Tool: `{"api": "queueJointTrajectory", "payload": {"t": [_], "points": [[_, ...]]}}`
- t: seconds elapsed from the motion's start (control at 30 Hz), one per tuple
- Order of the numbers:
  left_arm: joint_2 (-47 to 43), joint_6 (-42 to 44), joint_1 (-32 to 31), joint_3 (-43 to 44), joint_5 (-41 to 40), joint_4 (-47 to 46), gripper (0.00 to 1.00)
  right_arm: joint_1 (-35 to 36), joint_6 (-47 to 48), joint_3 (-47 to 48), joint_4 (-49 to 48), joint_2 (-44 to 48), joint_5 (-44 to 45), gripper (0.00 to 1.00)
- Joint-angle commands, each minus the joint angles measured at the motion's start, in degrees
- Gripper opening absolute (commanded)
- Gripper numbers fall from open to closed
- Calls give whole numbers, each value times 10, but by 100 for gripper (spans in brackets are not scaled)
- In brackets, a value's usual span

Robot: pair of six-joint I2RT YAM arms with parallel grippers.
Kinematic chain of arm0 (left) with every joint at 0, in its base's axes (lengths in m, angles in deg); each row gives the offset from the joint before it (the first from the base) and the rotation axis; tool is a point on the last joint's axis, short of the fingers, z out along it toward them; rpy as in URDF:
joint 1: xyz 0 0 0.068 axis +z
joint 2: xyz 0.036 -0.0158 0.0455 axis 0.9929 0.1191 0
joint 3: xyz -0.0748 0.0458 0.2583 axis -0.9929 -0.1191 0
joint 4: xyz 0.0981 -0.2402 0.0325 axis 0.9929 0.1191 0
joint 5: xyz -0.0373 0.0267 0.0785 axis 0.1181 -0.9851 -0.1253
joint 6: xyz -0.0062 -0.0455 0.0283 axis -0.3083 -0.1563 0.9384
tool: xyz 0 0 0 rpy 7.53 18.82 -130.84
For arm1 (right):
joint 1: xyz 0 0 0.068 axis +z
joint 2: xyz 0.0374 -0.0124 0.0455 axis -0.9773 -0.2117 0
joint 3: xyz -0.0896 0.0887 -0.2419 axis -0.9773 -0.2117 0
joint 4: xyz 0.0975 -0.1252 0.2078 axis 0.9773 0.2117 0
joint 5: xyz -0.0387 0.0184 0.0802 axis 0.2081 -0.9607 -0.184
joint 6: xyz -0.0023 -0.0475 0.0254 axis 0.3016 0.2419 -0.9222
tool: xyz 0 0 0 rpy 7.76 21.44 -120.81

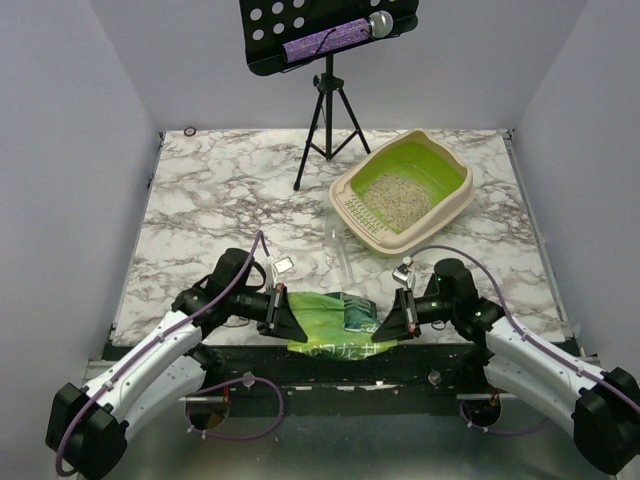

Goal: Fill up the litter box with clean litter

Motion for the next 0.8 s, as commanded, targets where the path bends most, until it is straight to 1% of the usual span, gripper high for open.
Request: {"api": "queueJointTrajectory", "payload": {"t": [0.0,0.03,0.07,0.1,0.17,0.2,0.27,0.3,0.33,0.43,0.57,0.63,0.77], "points": [[30,53,13,2,-41,116,0,-19,30,-1,64,-31,5,1],[35,53,14,3,-39,111,0,-19,35,7,67,-33,6,5],[38,50,13,4,-39,106,0,-19,42,13,71,-34,7,12],[40,46,13,2,-39,99,0,-19,54,22,77,-36,8,16],[43,37,14,-2,-33,81,0,-19,90,51,104,-37,17,20],[45,35,14,-4,-32,76,0,-19,122,80,140,-39,29,24],[53,36,14,-2,-31,73,0,-19,222,151,226,-44,72,37],[56,35,14,-1,-30,72,0,-19,242,180,250,-45,90,40],[57,35,13,1,-29,69,0,-19,281,211,273,-44,105,43],[66,36,13,12,-26,63,0,-19,344,292,320,-39,158,46],[78,32,14,16,-26,54,0,-4,404,365,353,-47,174,50],[84,27,13,16,-26,46,0,38,428,392,356,-63,167,52],[87,22,14,24,-28,40,0,173,489,452,389,-115,230,52]]}}
